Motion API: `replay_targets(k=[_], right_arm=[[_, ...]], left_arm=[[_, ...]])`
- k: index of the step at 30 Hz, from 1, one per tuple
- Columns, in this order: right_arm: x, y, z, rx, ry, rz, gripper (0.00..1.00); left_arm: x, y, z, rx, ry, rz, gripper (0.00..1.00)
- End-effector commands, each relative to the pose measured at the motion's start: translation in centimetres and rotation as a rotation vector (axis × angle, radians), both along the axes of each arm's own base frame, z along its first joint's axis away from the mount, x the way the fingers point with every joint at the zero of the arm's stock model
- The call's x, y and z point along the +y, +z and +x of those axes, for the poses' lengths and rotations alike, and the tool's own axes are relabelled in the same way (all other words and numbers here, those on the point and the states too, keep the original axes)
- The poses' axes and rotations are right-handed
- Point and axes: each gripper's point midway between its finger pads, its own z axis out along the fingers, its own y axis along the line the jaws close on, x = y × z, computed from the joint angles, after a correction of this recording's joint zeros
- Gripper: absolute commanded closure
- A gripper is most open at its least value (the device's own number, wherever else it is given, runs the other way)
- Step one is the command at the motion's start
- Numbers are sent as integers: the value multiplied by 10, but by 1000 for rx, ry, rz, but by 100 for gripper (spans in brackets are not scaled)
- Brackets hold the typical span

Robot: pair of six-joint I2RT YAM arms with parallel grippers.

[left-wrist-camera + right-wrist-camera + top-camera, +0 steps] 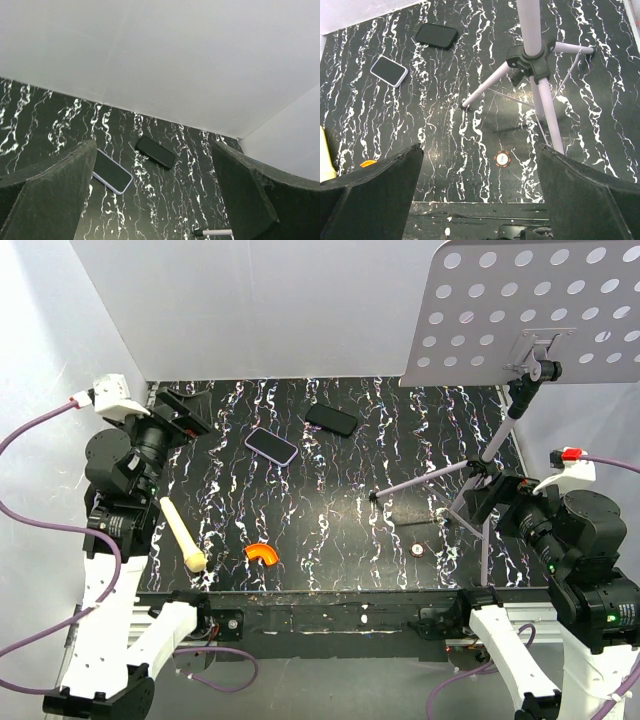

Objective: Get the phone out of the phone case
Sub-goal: Adjust the phone at the center of the board.

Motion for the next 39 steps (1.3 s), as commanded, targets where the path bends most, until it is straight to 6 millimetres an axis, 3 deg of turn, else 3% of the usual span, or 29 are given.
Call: replay_targets(k=[1, 5, 8, 14, 19, 22, 26, 30, 33, 36, 39], right_arm=[[-6, 1, -3, 9, -34, -1, 0], [18, 2, -14, -29, 123, 18, 0], [24, -11, -13, 7, 154, 29, 0], [33, -43, -14, 121, 212, 32, 0], [46, -54, -20, 145, 295, 52, 0], [52, -58, -23, 164, 331, 68, 0], [54, -62, -25, 175, 343, 74, 0], [53, -64, -27, 169, 339, 75, 0], [53, -62, -29, 163, 333, 85, 0], [51, -63, -32, 157, 321, 85, 0], [50, -65, -34, 157, 309, 90, 0]], left_arm=[[13, -41, 13, 150, 90, -46, 0], [24, -97, 29, 387, 193, -63, 1], [24, -134, 41, 534, 224, -79, 0], [7, -195, 64, 732, 191, -112, 0], [-1, -253, 79, 972, 248, -198, 0], [-19, -285, 95, 1127, 198, -225, 0], [-51, -309, 119, 1229, 150, -377, 1], [-78, -339, 146, 1290, 145, -421, 0], [-94, -343, 164, 1296, 151, -443, 0], [-111, -334, 190, 1195, 144, -374, 0], [-138, -332, 213, 1115, 34, -394, 21]])
